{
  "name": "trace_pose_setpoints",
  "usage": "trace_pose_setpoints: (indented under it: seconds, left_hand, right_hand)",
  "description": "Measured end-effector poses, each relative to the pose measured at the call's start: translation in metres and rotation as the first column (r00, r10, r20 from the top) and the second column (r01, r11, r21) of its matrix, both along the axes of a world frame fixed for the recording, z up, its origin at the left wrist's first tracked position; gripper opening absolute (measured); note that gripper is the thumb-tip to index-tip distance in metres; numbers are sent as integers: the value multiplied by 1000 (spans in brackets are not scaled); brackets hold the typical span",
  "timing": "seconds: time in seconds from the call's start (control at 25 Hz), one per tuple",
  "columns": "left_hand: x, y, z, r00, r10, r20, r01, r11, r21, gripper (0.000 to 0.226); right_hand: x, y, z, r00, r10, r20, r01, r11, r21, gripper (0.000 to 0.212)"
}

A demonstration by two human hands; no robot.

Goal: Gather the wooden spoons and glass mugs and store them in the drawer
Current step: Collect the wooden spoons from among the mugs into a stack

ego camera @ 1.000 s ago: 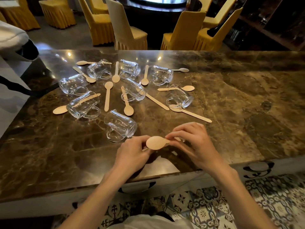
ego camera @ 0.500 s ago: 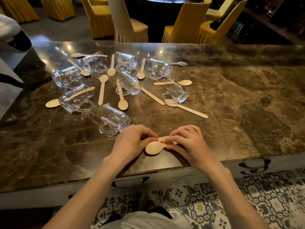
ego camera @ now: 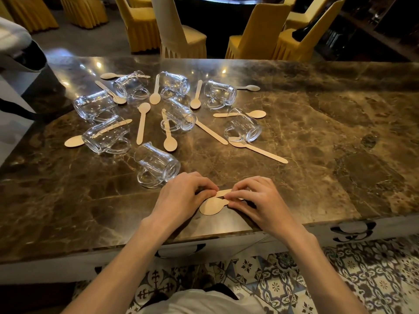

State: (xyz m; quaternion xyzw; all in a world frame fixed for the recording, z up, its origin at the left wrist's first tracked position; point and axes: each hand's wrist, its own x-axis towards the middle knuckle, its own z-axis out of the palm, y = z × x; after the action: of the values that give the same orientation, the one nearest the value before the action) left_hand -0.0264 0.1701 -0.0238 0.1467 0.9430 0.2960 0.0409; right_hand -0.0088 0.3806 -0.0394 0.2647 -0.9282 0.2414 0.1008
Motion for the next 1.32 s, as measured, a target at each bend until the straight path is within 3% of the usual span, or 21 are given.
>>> trace_pose_setpoints:
  seconds: [0.2, 0.4, 0.48, 0.6, 0.68, 0.92, 1.32]
  left_hand:
    - [0, 1, 16, 999, -39, -14, 40, 998, 45, 19]
    - [-29, -9, 54, 984, 43, -171, -38, 999, 34, 18]
    - [-50, -21, 63, 978, 141, -152, -153, 986, -69, 22]
    - [-84, -38, 66, 963, 267, -42, -257, 855, -450, 46]
    - [-103, -41, 63, 943, 333, 10, -271, 786, -556, 56]
    - [-125, -30, 51, 919, 378, 114, -208, 709, -673, 65]
    - [-122, -16, 50, 900, 396, 182, -189, 731, -655, 38]
  right_hand:
    - [-7, 5, 7, 997, -46, 54, 52, 993, -109, 27]
    - [-36, 21, 14, 925, -378, 33, 378, 912, -160, 17]
    - [-49, 28, 13, 868, -497, 8, 494, 861, -118, 21]
    - [-62, 37, 9, 808, -589, 4, 589, 808, -2, 28]
    - [-68, 41, 6, 799, -601, 16, 600, 799, 47, 30]
    - [-77, 44, 4, 811, -584, 38, 580, 811, 76, 23]
    - [-74, 48, 10, 834, -551, 35, 546, 833, 91, 17]
